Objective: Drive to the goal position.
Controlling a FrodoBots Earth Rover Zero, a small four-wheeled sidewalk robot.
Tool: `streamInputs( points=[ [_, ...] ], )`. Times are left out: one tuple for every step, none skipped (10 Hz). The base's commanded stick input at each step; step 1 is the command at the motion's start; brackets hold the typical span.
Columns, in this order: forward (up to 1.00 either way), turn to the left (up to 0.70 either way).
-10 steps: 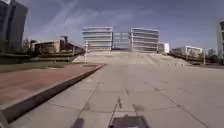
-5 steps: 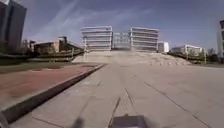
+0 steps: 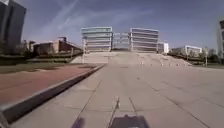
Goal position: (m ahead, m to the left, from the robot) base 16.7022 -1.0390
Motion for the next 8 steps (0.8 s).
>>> streamInputs(
  points=[
    [0.70,0.00],
    [0.70,0.00],
    [0.70,0.00],
    [0.70,0.00],
    [0.70,0.00],
    [0.70,0.00],
    [0.70,0.00],
    [0.70,0.00]
  ],
)
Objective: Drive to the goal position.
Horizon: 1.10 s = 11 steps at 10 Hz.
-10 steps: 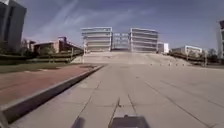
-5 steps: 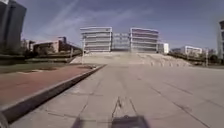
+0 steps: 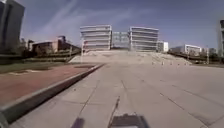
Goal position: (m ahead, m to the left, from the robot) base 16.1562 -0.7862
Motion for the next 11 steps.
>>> streamInputs(
  points=[
    [0.70,0.00],
    [0.70,0.00],
    [0.70,0.00],
    [0.70,0.00],
    [0.70,0.00],
    [0.70,0.00],
    [0.70,0.00],
    [0.70,0.00],
    [0.70,0.00],
    [0.70,0.00],
    [0.70,0.00]
  ],
)
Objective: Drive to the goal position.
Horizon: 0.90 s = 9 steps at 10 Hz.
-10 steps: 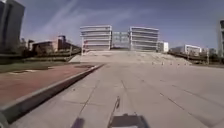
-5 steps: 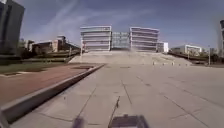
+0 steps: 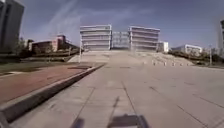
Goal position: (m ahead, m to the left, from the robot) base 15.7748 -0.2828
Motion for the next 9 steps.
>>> streamInputs(
  points=[
    [0.70,0.00],
    [0.70,0.00],
    [0.70,0.00],
    [0.70,0.00],
    [0.70,0.00],
    [0.70,0.00],
    [0.70,0.00],
    [0.70,0.00],
    [0.70,0.00]
  ],
)
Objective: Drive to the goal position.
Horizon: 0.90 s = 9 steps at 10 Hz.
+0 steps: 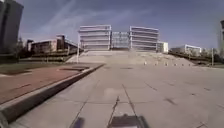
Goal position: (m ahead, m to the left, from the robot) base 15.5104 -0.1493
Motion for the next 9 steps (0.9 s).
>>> streamInputs(
  points=[
    [0.70,0.00],
    [0.70,0.00],
    [0.70,0.00],
    [0.70,0.00],
    [0.70,0.00],
    [0.70,0.00],
    [0.70,0.00],
    [0.70,0.00],
    [0.70,0.00]
  ],
)
